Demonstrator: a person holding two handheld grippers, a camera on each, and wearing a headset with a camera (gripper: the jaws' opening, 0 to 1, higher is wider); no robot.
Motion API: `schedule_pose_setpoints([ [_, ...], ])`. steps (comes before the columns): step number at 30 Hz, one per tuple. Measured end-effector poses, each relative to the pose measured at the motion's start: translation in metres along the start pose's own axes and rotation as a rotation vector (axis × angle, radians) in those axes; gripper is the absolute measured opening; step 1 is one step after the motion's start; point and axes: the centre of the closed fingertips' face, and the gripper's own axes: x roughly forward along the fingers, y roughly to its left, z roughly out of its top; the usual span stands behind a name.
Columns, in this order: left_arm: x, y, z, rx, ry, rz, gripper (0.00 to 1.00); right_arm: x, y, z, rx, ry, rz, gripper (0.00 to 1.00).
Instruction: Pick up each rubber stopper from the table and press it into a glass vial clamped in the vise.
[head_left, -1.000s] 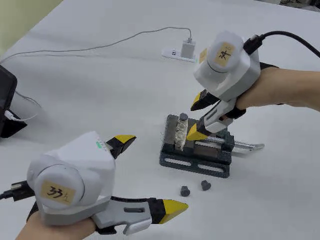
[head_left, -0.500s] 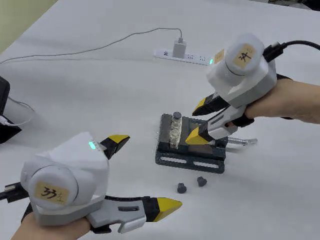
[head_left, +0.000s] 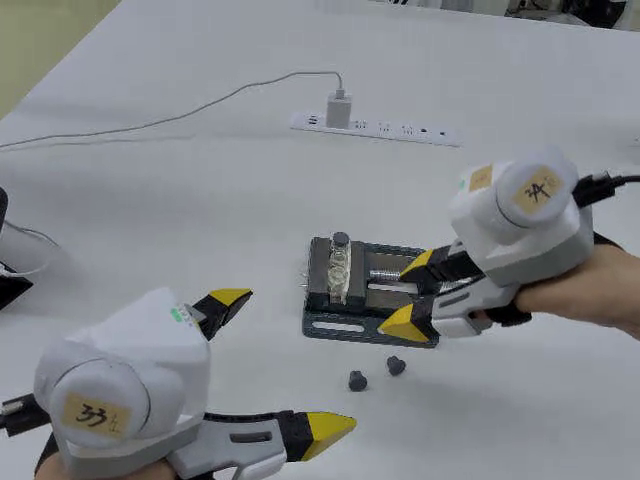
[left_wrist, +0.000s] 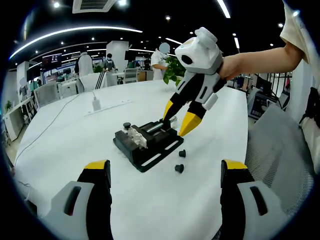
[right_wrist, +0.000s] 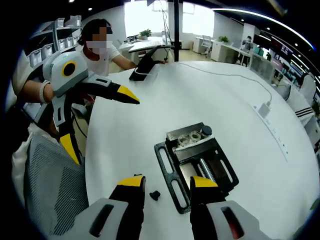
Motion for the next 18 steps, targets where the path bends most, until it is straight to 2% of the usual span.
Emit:
schedule_pose_setpoints([
  [9,-0.004,-0.005,-0.002,0.003,0.001,-0.001,0.9,0.004,0.006,-0.026,-0.028,0.01,0.026,0.23],
  [11,-0.005,-0.006,-0.004,0.002,0.003,0.0,0.9,0.006,0.009,-0.031,-0.066,0.022,0.047,0.2],
  [14,-0.005,-0.007,-0.006,-0.003,0.005,0.002,0.9,0.009,0.01,-0.036,-0.12,0.038,0.052,0.14],
  [18,-0.005,-0.007,-0.007,-0.01,0.007,0.006,0.9,0.014,0.015,-0.041,-0.169,0.062,0.091,0.1],
])
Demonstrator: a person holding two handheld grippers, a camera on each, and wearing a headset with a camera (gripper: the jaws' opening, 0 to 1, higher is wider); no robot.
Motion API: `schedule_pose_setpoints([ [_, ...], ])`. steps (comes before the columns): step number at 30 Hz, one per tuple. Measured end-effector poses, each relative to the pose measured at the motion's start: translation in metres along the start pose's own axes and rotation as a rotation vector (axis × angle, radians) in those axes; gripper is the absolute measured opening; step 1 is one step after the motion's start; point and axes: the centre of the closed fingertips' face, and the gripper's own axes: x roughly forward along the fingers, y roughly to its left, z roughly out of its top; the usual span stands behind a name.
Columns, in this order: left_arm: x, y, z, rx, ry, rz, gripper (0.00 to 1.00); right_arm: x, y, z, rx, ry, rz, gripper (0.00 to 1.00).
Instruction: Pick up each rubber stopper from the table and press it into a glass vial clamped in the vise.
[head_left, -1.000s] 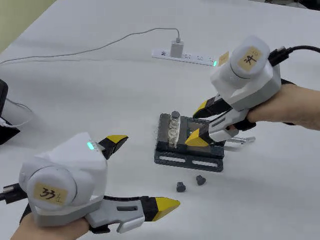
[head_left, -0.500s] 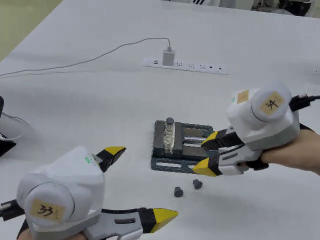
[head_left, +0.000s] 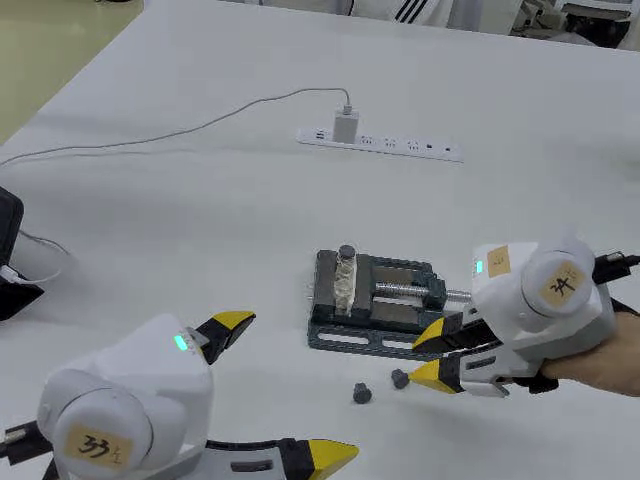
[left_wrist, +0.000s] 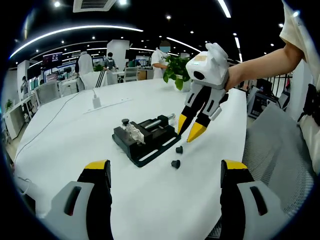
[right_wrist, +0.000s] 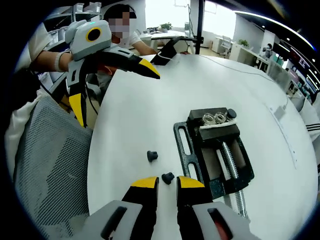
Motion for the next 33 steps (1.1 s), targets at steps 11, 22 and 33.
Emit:
schedule_pose_setpoints([
  [11,0.002,0.0,-0.004,-0.008,0.012,-0.002,0.89,0.012,-0.006,-0.011,-0.091,0.064,0.033,0.02],
  [22,0.004,0.001,-0.006,-0.018,0.014,0.0,0.89,0.019,-0.003,-0.008,-0.146,0.084,0.076,0.02],
  [33,0.003,0.003,-0.008,-0.026,0.016,0.004,0.89,0.022,0.002,-0.006,-0.161,0.089,0.1,0.0],
])
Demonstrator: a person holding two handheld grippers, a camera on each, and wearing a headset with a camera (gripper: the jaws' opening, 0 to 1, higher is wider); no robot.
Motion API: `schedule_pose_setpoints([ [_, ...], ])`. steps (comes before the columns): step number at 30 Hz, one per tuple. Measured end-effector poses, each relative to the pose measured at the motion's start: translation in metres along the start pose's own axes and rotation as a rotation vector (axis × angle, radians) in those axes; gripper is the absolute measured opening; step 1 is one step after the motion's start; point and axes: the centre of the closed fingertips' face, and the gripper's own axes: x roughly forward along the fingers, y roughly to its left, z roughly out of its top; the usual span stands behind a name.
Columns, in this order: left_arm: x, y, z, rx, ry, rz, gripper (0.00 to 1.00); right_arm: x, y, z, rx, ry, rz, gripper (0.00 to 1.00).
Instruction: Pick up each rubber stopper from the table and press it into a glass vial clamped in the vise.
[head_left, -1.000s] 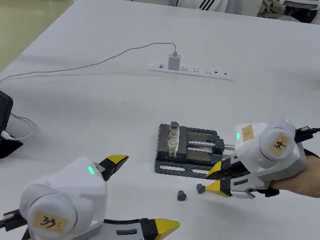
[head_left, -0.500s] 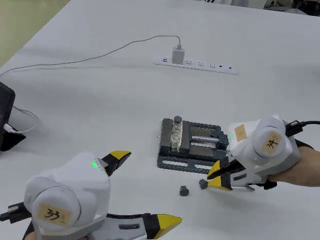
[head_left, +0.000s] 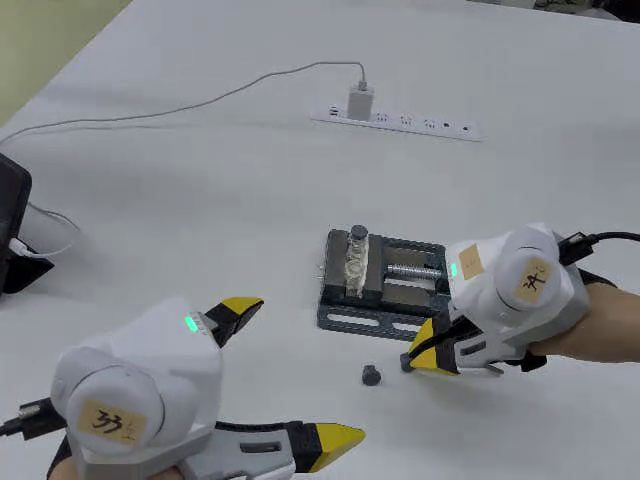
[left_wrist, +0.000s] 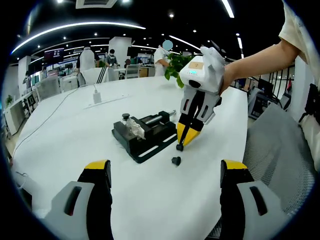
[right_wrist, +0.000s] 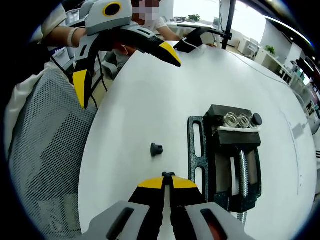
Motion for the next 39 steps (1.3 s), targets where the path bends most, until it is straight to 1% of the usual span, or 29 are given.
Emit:
schedule_pose_setpoints([
  [4,0.0,0.0,-0.001,0.0,0.002,0.0,0.89,0.001,0.001,0.001,0.013,0.014,-0.01,0.0],
  [7,0.0,0.0,0.0,0.001,-0.001,0.0,0.89,0.001,0.0,0.003,0.074,0.018,-0.015,0.0],
  [9,0.0,0.0,0.0,0.002,-0.002,0.0,0.89,0.001,-0.001,0.003,0.102,0.007,-0.01,0.0],
  [10,0.0,0.0,0.001,0.003,-0.004,0.0,0.89,0.001,0.0,0.003,0.14,0.001,-0.009,0.0],
  [12,0.0,0.0,0.001,0.004,-0.005,0.001,0.89,0.0,-0.001,0.001,0.177,-0.007,-0.008,0.0],
  [13,0.0,0.0,0.001,0.005,-0.004,0.0,0.89,0.0,-0.001,0.0,0.206,-0.01,-0.006,0.0],
  [14,0.0,0.0,0.001,0.006,-0.004,0.0,0.89,0.0,-0.002,0.001,0.225,-0.022,-0.002,0.0],
  [15,0.0,0.0,0.001,0.006,-0.005,0.0,0.89,0.0,-0.002,0.002,0.267,-0.046,-0.002,0.0],
  [16,0.0,-0.001,0.001,0.007,-0.004,-0.001,0.89,-0.001,-0.003,0.001,0.281,-0.051,-0.004,0.0],
  [18,0.001,-0.001,0.001,0.012,-0.004,-0.001,0.89,-0.002,-0.005,0.002,0.334,-0.079,-0.003,0.0],
  [21,0.001,-0.002,0.002,0.016,-0.008,-0.005,0.88,-0.005,-0.007,0.005,0.381,-0.112,-0.005,0.0],
  [24,0.002,-0.003,0.003,0.021,-0.009,-0.01,0.87,-0.011,-0.01,0.009,0.45,-0.163,-0.01,0.0],
  [25,0.002,-0.004,0.004,0.025,-0.01,-0.011,0.87,-0.014,-0.011,0.012,0.483,-0.193,-0.009,0.0],
  [27,0.003,-0.004,0.005,0.031,-0.011,-0.012,0.86,-0.019,-0.012,0.017,0.534,-0.234,-0.001,0.0],
  [28,0.004,-0.004,0.006,0.036,-0.014,-0.015,0.85,-0.023,-0.012,0.021,0.569,-0.268,0.007,0.0],
  [29,0.004,-0.005,0.007,0.039,-0.017,-0.017,0.84,-0.026,-0.013,0.024,0.599,-0.292,0.013,0.0],
  [30,0.005,-0.005,0.008,0.047,-0.02,-0.02,0.83,-0.03,-0.012,0.029,0.636,-0.329,0.032,0.0],
  [32,0.006,-0.006,0.011,0.058,-0.024,-0.028,0.81,-0.037,-0.013,0.035,0.69,-0.379,0.04,0.0],
  [33,0.006,-0.006,0.013,0.066,-0.031,-0.029,0.81,-0.042,-0.012,0.041,0.727,-0.418,0.067,0.0],
  [34,0.007,-0.006,0.015,0.07,-0.035,-0.03,0.8,-0.046,-0.012,0.044,0.749,-0.446,0.074,0.0],
  [35,0.007,-0.007,0.018,0.078,-0.039,-0.035,0.79,-0.051,-0.01,0.05,0.791,-0.481,0.087,0.0],
  [37,0.007,-0.006,0.023,0.097,-0.051,-0.038,0.76,-0.059,-0.007,0.059,0.83,-0.538,0.116,0.0],
  [38,0.007,-0.007,0.027,0.108,-0.064,-0.041,0.74,-0.064,-0.004,0.065,0.868,-0.57,0.146,0.0],
  [39,0.007,-0.007,0.029,0.111,-0.067,-0.043,0.72,-0.068,-0.002,0.069,0.886,-0.593,0.16,0.0],
])
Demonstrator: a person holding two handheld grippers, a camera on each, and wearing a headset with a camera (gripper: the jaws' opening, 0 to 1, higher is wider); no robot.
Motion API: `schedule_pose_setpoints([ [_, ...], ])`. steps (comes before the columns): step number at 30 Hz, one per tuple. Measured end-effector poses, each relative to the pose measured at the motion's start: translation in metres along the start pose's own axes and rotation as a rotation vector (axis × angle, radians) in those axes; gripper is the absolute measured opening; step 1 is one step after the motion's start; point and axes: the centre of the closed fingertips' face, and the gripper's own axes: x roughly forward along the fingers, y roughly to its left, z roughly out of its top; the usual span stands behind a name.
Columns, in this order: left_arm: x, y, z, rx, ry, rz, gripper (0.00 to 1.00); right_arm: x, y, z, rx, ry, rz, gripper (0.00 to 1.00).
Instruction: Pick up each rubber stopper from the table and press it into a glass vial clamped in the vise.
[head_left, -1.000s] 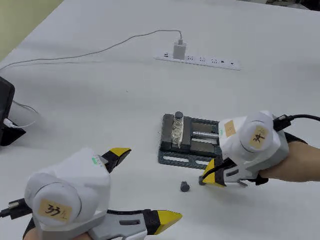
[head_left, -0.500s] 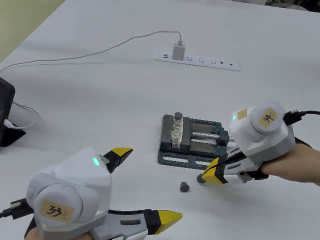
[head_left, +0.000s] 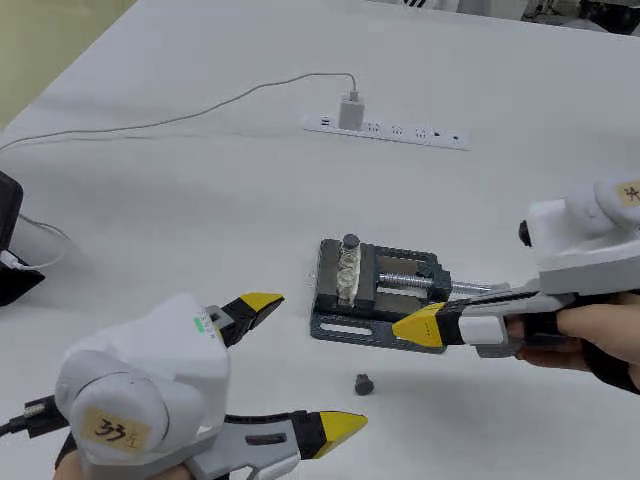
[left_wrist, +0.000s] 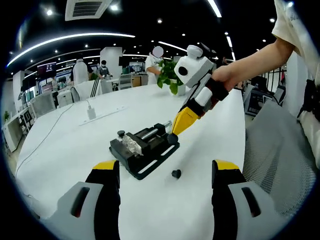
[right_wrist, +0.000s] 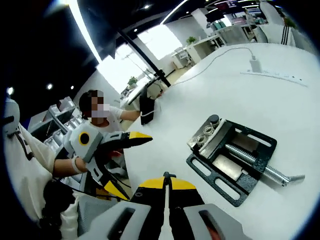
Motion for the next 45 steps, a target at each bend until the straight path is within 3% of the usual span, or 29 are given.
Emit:
schedule_pose_setpoints([
  [5,0.001,0.0,0.013,0.032,-0.034,-0.017,0.63,-0.006,0.017,0.009,0.101,-0.078,0.085,0.0],
  [10,0.001,0.001,0.029,0.012,-0.088,-0.022,0.51,-0.01,0.033,0.017,0.209,-0.141,0.132,0.0],
  [13,0.0,0.002,0.04,-0.018,-0.13,-0.025,0.44,-0.014,0.045,0.025,0.309,-0.202,0.195,0.0],
  [18,0.0,-0.001,0.047,-0.014,-0.16,-0.034,0.33,-0.02,0.057,0.03,0.425,-0.253,0.262,0.0],
  [20,0.0,-0.002,0.049,-0.013,-0.166,-0.037,0.31,-0.021,0.056,0.03,0.444,-0.268,0.263,0.0],
  [22,0.0,-0.004,0.052,-0.008,-0.175,-0.045,0.27,-0.022,0.06,0.032,0.523,-0.286,0.291,0.0],
  [28,0.001,-0.011,0.06,-0.024,-0.203,-0.079,0.14,-0.021,0.06,0.028,0.595,-0.302,0.307,0.0],
  [45,0.004,-0.021,0.064,-0.028,-0.221,-0.121,0.06,-0.021,0.055,0.022,0.663,-0.314,0.313,0.0],
])
